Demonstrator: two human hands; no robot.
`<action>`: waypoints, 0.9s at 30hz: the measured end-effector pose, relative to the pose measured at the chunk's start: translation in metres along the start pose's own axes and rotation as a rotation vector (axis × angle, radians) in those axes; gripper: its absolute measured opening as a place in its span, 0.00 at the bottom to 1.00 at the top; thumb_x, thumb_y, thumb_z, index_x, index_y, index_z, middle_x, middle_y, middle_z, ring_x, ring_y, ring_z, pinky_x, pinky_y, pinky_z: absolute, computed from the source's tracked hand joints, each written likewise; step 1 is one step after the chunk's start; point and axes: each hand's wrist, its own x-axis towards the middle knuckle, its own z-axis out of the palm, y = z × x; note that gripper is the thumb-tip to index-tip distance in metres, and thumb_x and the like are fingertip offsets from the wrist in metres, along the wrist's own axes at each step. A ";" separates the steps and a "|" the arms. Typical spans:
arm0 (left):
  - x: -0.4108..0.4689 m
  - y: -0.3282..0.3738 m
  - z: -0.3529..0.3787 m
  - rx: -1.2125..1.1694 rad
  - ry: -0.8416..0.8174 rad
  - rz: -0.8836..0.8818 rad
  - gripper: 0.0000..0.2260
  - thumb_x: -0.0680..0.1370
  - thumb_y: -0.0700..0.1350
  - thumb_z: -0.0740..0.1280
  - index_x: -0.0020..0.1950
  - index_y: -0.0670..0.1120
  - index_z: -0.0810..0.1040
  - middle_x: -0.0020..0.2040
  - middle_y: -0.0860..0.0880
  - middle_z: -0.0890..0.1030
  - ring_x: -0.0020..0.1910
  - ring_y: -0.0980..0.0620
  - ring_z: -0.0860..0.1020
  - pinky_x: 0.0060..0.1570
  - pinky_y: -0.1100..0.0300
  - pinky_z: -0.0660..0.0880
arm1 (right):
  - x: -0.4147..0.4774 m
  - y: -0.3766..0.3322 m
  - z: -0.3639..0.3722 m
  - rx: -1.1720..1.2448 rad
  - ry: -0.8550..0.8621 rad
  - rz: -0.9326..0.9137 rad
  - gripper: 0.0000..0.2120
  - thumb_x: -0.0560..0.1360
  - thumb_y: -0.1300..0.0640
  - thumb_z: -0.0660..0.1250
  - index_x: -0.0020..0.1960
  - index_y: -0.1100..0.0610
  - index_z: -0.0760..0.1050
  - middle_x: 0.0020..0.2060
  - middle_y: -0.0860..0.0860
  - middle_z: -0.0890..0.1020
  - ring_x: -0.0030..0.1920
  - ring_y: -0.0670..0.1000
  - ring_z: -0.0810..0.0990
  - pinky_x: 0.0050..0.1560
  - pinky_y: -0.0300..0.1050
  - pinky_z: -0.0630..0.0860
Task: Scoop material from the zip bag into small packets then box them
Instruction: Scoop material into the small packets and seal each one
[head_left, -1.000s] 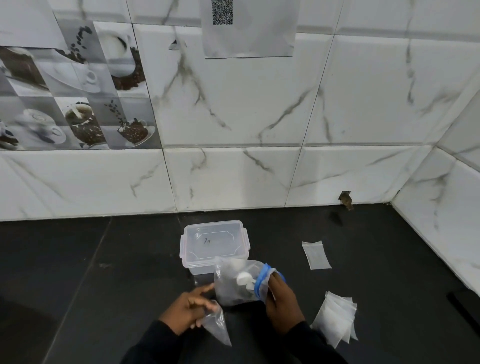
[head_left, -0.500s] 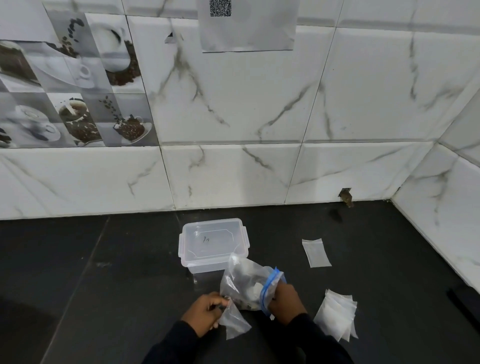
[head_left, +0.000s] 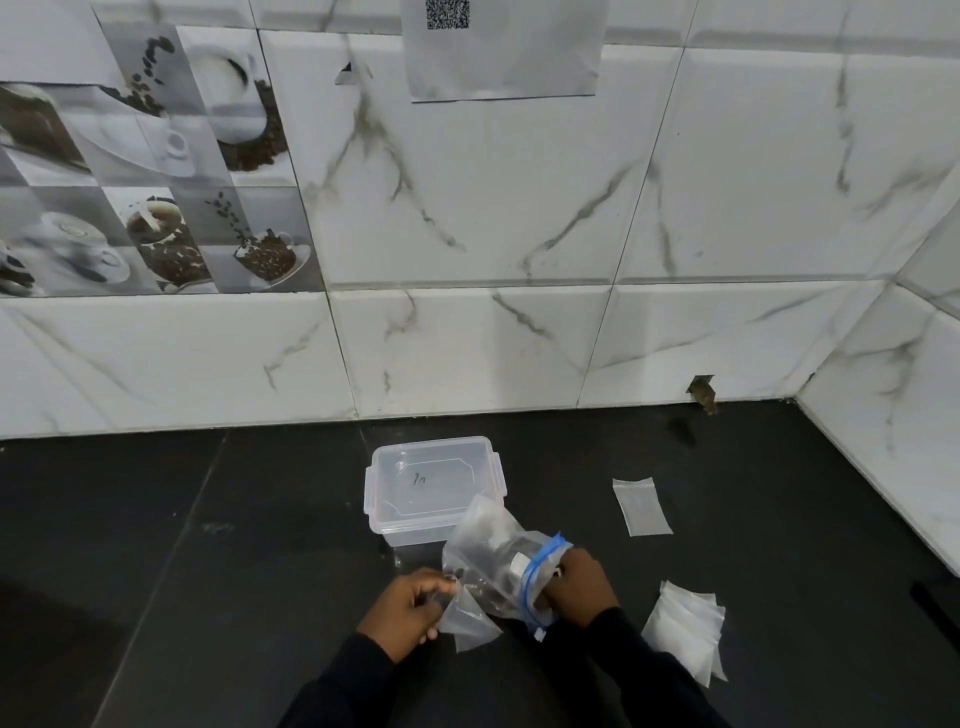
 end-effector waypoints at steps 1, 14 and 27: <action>-0.002 -0.004 0.000 0.010 0.003 -0.011 0.11 0.79 0.35 0.64 0.54 0.46 0.83 0.58 0.51 0.80 0.29 0.56 0.75 0.29 0.64 0.73 | 0.005 0.001 0.004 0.001 0.030 -0.014 0.20 0.78 0.52 0.67 0.67 0.59 0.73 0.64 0.54 0.77 0.66 0.54 0.75 0.70 0.46 0.69; -0.026 -0.004 0.007 -0.005 0.272 0.065 0.13 0.69 0.28 0.72 0.35 0.47 0.85 0.49 0.51 0.77 0.34 0.45 0.81 0.34 0.54 0.80 | 0.004 -0.005 -0.003 0.453 0.111 0.152 0.06 0.70 0.64 0.69 0.35 0.60 0.81 0.34 0.55 0.85 0.35 0.50 0.83 0.45 0.45 0.82; -0.053 0.073 0.016 0.431 0.297 0.262 0.07 0.72 0.40 0.72 0.44 0.52 0.85 0.45 0.60 0.81 0.44 0.62 0.79 0.48 0.70 0.76 | -0.053 0.049 -0.024 1.077 0.250 0.200 0.08 0.72 0.64 0.72 0.34 0.64 0.78 0.23 0.53 0.71 0.21 0.47 0.62 0.21 0.36 0.57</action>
